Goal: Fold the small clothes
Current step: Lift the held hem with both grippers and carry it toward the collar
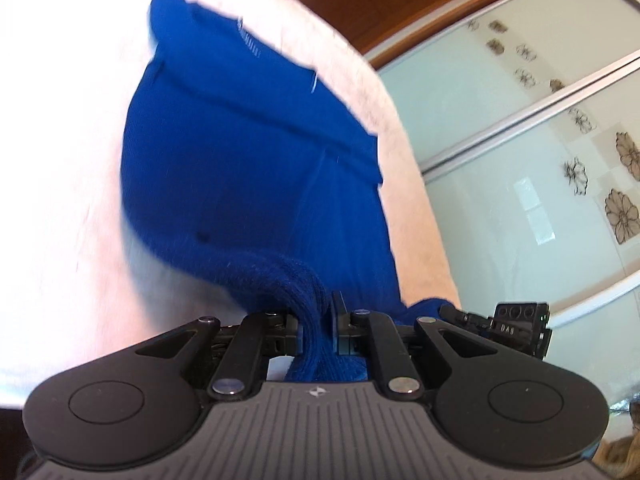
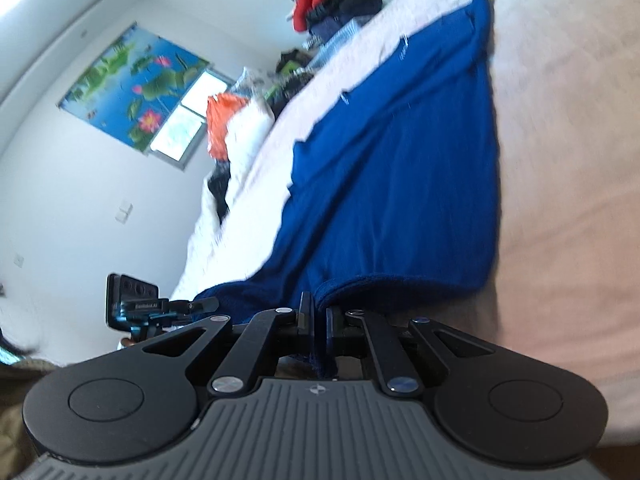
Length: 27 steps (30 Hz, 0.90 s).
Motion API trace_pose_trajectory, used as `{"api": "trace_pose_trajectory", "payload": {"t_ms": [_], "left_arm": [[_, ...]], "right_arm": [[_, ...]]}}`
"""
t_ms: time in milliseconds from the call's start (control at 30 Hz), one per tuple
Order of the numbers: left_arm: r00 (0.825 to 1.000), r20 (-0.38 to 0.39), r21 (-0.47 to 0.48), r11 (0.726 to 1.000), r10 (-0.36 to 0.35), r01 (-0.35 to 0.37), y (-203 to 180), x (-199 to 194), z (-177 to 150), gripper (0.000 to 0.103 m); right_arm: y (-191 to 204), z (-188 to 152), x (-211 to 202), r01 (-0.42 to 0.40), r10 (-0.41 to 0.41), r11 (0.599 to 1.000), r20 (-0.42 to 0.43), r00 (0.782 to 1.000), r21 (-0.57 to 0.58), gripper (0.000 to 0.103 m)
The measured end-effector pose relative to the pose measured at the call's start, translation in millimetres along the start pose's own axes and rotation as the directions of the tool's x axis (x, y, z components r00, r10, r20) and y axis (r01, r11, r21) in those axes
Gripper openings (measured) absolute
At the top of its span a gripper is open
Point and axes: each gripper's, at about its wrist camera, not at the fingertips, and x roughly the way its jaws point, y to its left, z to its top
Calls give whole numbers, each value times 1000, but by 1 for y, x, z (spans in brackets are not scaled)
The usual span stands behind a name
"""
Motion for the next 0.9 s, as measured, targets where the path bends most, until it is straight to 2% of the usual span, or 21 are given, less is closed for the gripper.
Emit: {"api": "trace_pose_trajectory", "payload": {"t_ms": [133, 267, 367, 500, 600, 733, 900], "left_arm": [[999, 49, 16, 1000, 9, -10, -10, 9, 17, 11], [994, 90, 48, 996, 68, -72, -22, 20, 31, 11], [984, 131, 54, 990, 125, -133, -25, 20, 39, 11], [954, 197, 45, 970, 226, -239, -25, 29, 46, 11], [933, 237, 33, 958, 271, -286, -21, 36, 50, 11], [921, 234, 3, 947, 312, -321, -12, 47, 58, 11], [887, 250, 25, 914, 388, -406, -15, 61, 63, 12]], "right_arm": [[1, 16, 11, 2, -2, 1000, 36, 999, 0, 10], [1, 34, 25, 47, -47, 999, 71, 996, 1, 10], [6, 43, 42, 84, -83, 996, 104, 991, -10, 10], [4, 53, 54, 167, -163, 986, 141, 977, -22, 10], [0, 59, 64, 233, -228, 972, 165, 960, -14, 10], [-8, 63, 74, 310, -302, 951, 197, 933, -8, 10], [-8, 69, 89, 359, -341, 932, 229, 912, -41, 10]]}}
